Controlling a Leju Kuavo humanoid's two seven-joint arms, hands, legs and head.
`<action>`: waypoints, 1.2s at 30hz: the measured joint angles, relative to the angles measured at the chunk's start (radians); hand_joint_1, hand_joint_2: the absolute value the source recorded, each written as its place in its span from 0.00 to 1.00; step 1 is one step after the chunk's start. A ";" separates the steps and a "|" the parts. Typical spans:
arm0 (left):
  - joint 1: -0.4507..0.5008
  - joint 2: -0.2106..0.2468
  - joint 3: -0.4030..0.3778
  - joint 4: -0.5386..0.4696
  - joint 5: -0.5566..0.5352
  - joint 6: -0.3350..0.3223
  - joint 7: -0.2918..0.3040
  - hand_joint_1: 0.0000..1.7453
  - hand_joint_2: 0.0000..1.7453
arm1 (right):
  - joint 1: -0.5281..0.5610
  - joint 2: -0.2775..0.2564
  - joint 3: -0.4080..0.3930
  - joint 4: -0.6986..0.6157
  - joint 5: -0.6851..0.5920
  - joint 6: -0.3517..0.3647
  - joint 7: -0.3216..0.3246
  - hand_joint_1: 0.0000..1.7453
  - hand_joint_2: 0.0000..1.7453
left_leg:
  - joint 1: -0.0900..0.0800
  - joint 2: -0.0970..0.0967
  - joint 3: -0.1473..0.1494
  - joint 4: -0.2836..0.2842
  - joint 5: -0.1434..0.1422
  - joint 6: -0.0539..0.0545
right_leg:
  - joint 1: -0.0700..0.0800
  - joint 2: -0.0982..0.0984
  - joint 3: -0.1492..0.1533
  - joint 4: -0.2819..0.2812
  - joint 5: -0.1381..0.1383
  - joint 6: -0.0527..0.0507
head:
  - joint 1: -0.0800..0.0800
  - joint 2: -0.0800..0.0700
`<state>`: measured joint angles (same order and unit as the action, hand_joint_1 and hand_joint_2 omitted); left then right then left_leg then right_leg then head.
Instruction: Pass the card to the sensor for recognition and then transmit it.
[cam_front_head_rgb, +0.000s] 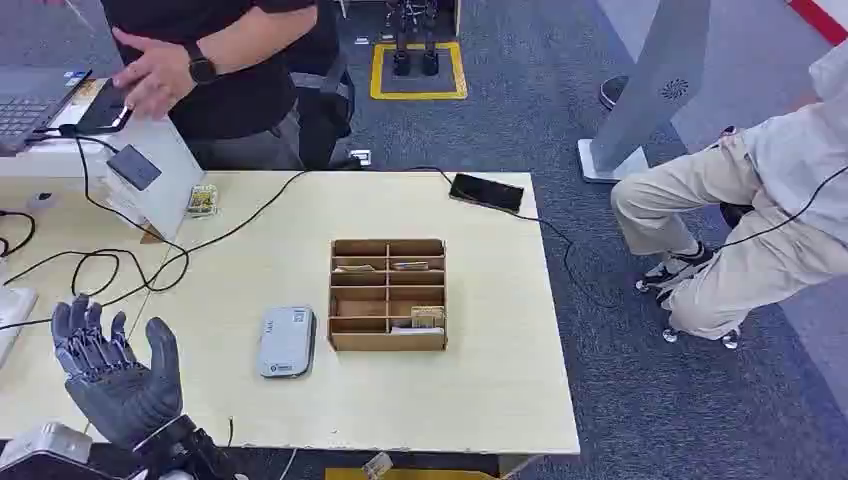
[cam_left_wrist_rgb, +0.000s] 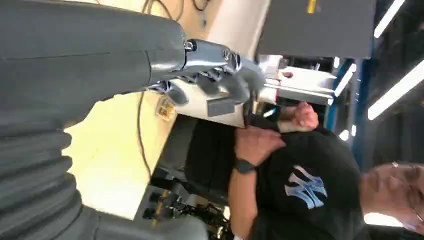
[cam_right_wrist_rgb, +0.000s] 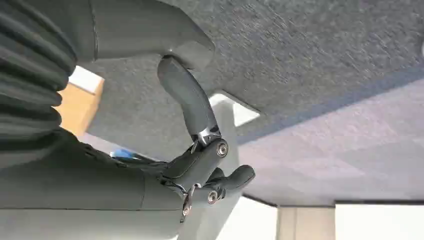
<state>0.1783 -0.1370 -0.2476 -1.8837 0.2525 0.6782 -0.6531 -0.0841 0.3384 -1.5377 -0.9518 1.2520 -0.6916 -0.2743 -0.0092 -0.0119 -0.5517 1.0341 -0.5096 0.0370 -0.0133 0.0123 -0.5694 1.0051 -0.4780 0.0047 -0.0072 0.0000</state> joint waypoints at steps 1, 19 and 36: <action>0.000 0.000 0.000 0.001 0.000 0.003 0.002 0.00 1.00 | 0.000 0.000 0.000 -0.005 0.000 0.000 -0.004 0.00 1.00 | 0.000 0.000 0.000 0.000 0.000 0.000 | 0.000 0.000 0.000 0.000 0.000 0.000 | 0.000 0.000; 0.002 -0.037 0.016 0.062 -0.313 0.019 -0.038 0.00 1.00 | 0.004 0.000 0.000 -0.027 -0.013 0.000 0.004 0.00 1.00 | 0.000 0.000 0.000 0.000 0.000 0.000 | 0.000 0.000 0.000 0.000 0.000 0.000 | 0.000 0.000; -0.014 -0.119 0.242 0.018 -1.090 0.021 -0.047 0.00 1.00 | 0.002 0.000 0.000 0.010 0.034 0.000 -0.023 0.00 1.00 | 0.000 0.000 0.000 0.000 0.000 0.000 | 0.000 0.001 0.000 0.000 0.000 0.000 | 0.000 0.000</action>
<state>0.1639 -0.2556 -0.0054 -1.8657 -0.8377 0.6989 -0.7004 -0.0819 0.3384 -1.5377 -0.9423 1.2863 -0.6912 -0.2975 -0.0089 -0.0117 -0.5514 1.0340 -0.5096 0.0370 -0.0132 0.0132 -0.5694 1.0051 -0.4780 0.0047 -0.0069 0.0000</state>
